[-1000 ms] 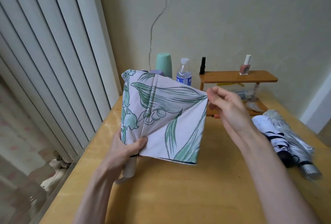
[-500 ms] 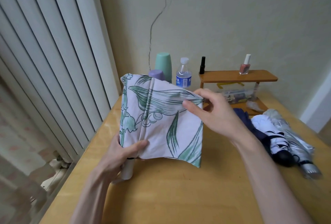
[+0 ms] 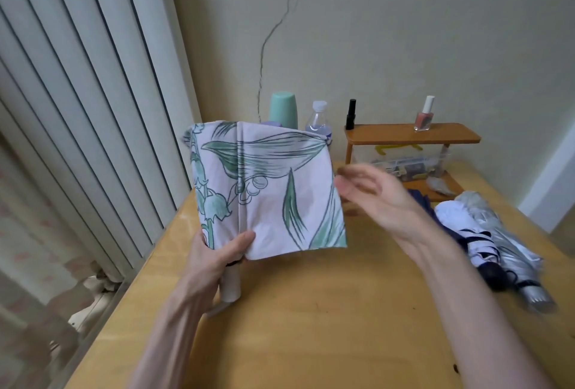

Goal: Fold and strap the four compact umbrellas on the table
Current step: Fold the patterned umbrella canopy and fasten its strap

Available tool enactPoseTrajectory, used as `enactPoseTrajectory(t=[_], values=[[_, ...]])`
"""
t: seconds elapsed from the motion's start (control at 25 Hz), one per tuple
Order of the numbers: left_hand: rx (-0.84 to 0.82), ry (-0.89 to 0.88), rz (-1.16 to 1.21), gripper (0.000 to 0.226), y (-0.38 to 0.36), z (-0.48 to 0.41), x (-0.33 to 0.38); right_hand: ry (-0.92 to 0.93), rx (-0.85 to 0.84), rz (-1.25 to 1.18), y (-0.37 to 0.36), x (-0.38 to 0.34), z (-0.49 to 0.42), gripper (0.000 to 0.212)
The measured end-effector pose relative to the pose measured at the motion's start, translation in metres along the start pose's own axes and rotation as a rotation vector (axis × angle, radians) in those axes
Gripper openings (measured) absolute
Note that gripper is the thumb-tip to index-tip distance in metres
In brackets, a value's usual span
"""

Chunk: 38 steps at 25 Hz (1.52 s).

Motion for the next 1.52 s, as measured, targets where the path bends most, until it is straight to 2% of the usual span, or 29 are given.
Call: enactPoseTrajectory(t=[0.12, 0.2, 0.28, 0.44, 0.52, 0.6, 0.76, 0.88, 0.96, 1.08, 1.16, 1.24, 1.28, 1.36, 1.52], values=[[0.053, -0.022, 0.015, 0.067, 0.001, -0.002, 0.000, 0.112, 0.105, 0.087, -0.018, 0.002, -0.006, 0.017], [0.101, -0.025, 0.064, 0.075, 0.005, -0.003, -0.001, 0.200, 0.142, 0.119, -0.018, 0.001, -0.010, 0.016], [0.115, -0.018, 0.103, 0.076, 0.002, -0.004, -0.002, 0.209, 0.104, 0.160, -0.016, 0.001, -0.011, 0.020], [0.116, -0.013, 0.122, 0.064, -0.002, -0.005, -0.003, 0.053, -0.230, 0.337, -0.021, 0.007, 0.001, 0.072], [0.126, -0.021, 0.116, 0.070, -0.002, -0.006, -0.002, 0.106, -0.194, 0.326, -0.019, 0.007, 0.001, 0.083], [0.133, -0.030, 0.134, 0.073, -0.003, -0.006, 0.001, 0.176, -0.126, 0.303, -0.018, 0.006, -0.003, 0.082], [0.159, -0.026, 0.166, 0.058, -0.009, -0.007, 0.004, 0.225, -0.087, 0.289, -0.026, 0.010, -0.007, 0.076], [0.167, -0.011, 0.146, 0.073, -0.010, -0.006, 0.003, 0.282, 0.014, 0.267, -0.023, 0.011, -0.010, 0.057], [0.169, 0.003, 0.108, 0.078, -0.011, -0.005, 0.002, 0.297, 0.036, 0.305, -0.025, 0.011, -0.010, 0.052], [0.161, 0.006, 0.099, 0.063, -0.014, -0.005, 0.003, 0.315, 0.046, 0.331, -0.024, 0.015, -0.014, 0.043], [0.155, 0.003, 0.106, 0.063, -0.018, -0.005, 0.006, 0.326, 0.093, 0.272, -0.019, 0.016, -0.017, 0.033], [0.163, -0.012, 0.132, 0.049, -0.022, -0.004, 0.009, 0.336, 0.143, 0.221, -0.014, 0.018, -0.019, 0.053], [0.172, -0.021, 0.144, 0.039, -0.023, -0.004, 0.011, 0.335, 0.156, 0.196, -0.014, 0.018, -0.019, 0.053], [0.182, -0.024, 0.139, 0.030, -0.026, -0.004, 0.013, 0.314, 0.156, 0.153, -0.018, 0.016, -0.017, 0.041], [0.222, -0.007, 0.149, 0.028, -0.025, -0.005, 0.010, 0.296, 0.052, 0.110, -0.024, 0.017, -0.015, 0.023]])
Point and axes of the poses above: each hand's wrist, its own z-axis away from the middle knuckle, its own y-axis out of the back of the hand, x = y × z, the point moved 5 cm from there along -z, towards the middle knuckle, and after that the axes turned 15 degrees about -y, right-handed, at the moved point
